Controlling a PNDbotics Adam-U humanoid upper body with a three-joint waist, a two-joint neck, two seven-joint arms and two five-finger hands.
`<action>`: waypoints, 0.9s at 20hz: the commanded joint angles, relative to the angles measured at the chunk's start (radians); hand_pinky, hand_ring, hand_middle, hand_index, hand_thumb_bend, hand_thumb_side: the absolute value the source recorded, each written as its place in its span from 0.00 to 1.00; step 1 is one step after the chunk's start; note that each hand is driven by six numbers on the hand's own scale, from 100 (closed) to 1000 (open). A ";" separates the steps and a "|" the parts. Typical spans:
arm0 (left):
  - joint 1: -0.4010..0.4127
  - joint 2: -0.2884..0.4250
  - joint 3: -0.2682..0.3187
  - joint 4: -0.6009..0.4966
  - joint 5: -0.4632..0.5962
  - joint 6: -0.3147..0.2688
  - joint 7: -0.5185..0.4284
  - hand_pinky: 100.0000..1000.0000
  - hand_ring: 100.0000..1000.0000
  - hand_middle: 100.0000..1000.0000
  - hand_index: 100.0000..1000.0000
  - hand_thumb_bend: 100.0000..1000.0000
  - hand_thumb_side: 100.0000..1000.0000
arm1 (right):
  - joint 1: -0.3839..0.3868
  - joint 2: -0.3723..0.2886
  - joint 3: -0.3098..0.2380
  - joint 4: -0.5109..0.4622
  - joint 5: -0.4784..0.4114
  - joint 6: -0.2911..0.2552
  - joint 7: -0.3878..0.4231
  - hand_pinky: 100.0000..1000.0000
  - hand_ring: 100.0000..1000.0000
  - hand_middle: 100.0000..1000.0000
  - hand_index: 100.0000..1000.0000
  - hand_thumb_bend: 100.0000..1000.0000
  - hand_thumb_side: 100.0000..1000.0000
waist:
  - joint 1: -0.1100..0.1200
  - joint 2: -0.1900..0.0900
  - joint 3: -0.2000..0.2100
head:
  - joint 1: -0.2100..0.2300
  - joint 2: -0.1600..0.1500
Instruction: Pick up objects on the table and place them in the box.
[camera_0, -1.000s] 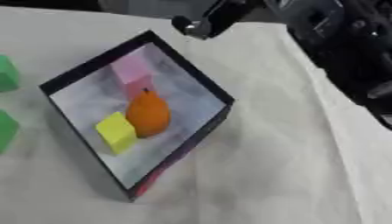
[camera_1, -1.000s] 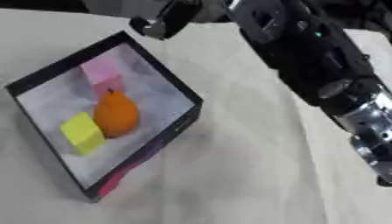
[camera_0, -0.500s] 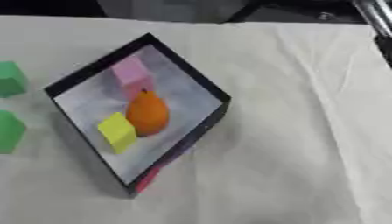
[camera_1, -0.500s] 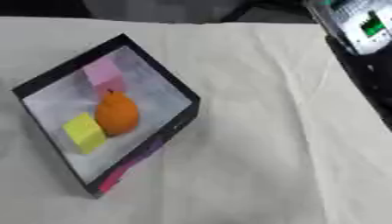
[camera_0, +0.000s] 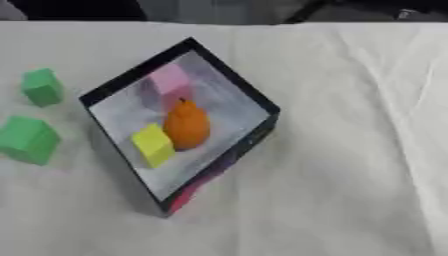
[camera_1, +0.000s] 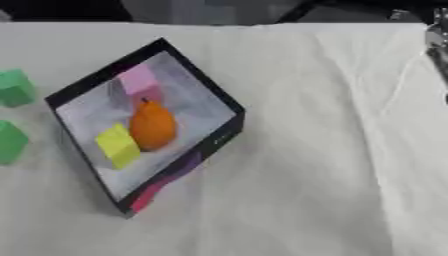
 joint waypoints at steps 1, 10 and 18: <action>0.001 0.020 0.002 -0.020 0.005 -0.004 -0.003 0.84 0.72 0.77 0.81 0.04 0.80 | 0.032 0.009 -0.043 -0.024 -0.022 -0.023 -0.037 0.87 0.74 0.72 0.87 0.00 0.48 | 0.018 -0.037 0.005 | 0.018 0.021; 0.023 0.031 -0.005 -0.020 -0.004 -0.008 -0.027 0.84 0.72 0.77 0.82 0.03 0.80 | 0.126 0.107 -0.087 -0.004 -0.083 -0.077 -0.066 0.87 0.73 0.71 0.86 0.00 0.50 | 0.028 -0.050 0.000 | 0.004 0.048; 0.049 0.088 -0.009 -0.020 -0.028 -0.026 -0.047 0.84 0.73 0.77 0.82 0.02 0.78 | 0.160 0.130 -0.111 0.030 -0.135 -0.082 -0.027 0.87 0.70 0.69 0.84 0.00 0.52 | 0.032 -0.061 0.005 | -0.019 0.049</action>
